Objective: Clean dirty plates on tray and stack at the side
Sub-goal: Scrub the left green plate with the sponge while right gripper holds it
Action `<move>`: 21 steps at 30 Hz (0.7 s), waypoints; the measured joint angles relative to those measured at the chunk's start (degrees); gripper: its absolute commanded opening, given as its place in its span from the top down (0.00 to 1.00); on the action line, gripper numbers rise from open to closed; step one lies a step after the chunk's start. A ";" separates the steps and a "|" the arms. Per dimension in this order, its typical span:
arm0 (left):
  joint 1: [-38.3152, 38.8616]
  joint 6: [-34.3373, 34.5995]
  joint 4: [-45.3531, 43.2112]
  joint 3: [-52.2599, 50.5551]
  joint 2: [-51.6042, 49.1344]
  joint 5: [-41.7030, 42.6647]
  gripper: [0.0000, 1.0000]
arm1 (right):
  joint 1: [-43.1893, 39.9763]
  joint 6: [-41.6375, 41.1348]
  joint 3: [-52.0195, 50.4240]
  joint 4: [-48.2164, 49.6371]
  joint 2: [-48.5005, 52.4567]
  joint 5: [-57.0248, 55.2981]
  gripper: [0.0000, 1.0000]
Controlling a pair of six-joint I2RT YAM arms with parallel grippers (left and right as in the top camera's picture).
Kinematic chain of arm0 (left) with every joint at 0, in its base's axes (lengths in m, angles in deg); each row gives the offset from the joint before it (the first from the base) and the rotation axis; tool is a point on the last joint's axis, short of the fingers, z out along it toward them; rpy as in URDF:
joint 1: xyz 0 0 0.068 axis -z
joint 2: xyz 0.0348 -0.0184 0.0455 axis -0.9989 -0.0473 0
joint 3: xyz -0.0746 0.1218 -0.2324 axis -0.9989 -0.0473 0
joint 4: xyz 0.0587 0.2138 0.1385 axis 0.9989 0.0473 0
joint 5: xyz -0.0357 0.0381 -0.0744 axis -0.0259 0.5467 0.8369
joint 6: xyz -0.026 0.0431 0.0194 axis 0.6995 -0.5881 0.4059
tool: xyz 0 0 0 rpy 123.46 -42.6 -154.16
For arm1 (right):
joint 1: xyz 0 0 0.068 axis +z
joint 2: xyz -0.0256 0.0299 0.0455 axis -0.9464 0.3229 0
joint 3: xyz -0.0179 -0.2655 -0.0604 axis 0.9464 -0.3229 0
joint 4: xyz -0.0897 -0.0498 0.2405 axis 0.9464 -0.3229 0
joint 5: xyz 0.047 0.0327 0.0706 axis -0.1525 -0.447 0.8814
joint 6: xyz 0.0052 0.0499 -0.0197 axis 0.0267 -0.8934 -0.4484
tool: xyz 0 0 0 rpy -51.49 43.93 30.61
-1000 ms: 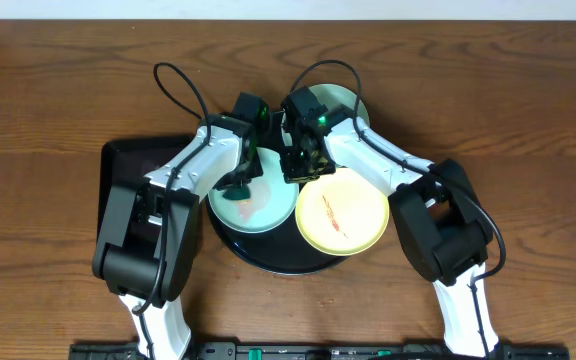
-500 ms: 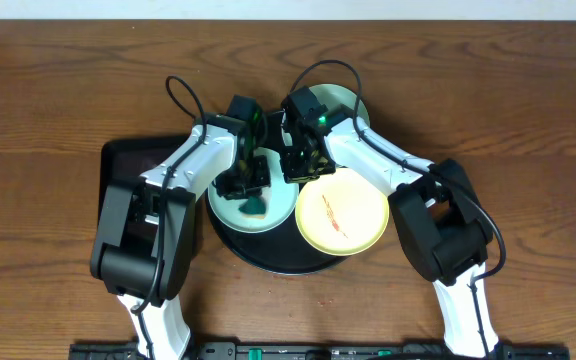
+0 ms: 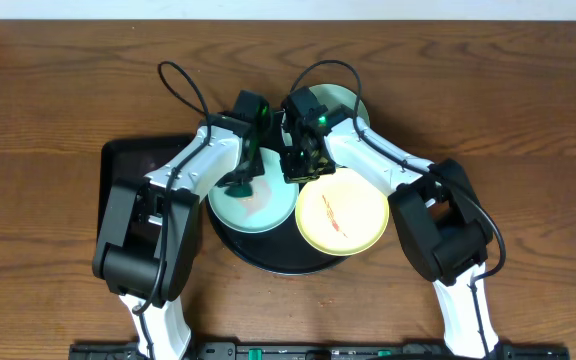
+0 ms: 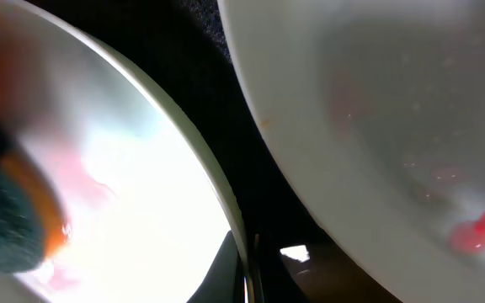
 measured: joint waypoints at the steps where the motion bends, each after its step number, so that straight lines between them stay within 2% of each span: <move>1: 0.00 0.68 1.09 0.00 0.00 -0.98 0.93 | 0.00 0.00 0.00 0.00 0.00 0.00 0.99; 6: -0.24 1.31 6.93 0.00 0.00 0.76 0.92 | 0.00 0.02 0.00 0.02 0.00 0.00 0.99; 11: -1.03 -5.11 8.52 0.02 0.04 12.87 0.92 | 0.00 0.00 0.00 0.02 0.00 0.00 0.99; 16: -1.07 -9.64 5.16 0.00 0.04 22.38 0.93 | 0.00 0.00 0.00 0.02 0.00 0.00 0.99; 21: -0.83 -10.69 -2.89 0.00 0.00 21.68 0.93 | 0.00 0.00 0.00 0.02 0.00 0.00 0.99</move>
